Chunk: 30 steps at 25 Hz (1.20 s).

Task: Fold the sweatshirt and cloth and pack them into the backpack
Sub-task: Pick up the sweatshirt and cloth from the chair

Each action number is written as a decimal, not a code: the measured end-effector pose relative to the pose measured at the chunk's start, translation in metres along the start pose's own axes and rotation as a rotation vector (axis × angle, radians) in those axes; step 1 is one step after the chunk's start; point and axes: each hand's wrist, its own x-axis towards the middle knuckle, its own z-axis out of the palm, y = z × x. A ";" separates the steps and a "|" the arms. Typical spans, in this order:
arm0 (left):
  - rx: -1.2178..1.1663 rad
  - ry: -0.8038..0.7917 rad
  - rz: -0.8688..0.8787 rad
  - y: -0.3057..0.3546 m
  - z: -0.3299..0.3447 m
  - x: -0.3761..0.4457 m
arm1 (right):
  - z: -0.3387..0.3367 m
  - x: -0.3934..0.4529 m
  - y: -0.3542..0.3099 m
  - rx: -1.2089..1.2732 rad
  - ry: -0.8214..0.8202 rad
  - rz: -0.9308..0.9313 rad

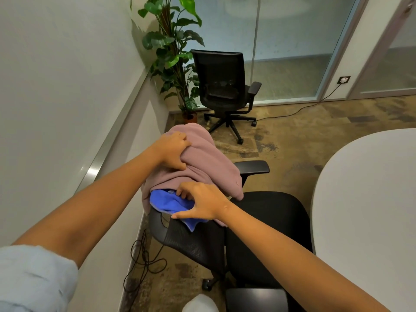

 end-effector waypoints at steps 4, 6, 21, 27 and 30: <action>0.044 0.043 0.038 0.007 0.001 0.001 | 0.004 0.002 0.001 0.061 -0.013 0.054; 0.111 0.068 0.041 0.013 0.001 -0.001 | 0.002 0.005 0.000 0.065 -0.019 0.090; -0.044 0.594 -0.288 0.008 -0.040 -0.027 | -0.048 -0.019 -0.007 0.497 0.495 0.187; -0.053 0.771 -0.290 0.024 -0.116 -0.018 | -0.100 -0.044 -0.003 0.713 1.133 0.324; -0.090 0.845 -0.306 0.047 -0.148 -0.009 | -0.131 -0.079 0.010 0.731 1.414 0.415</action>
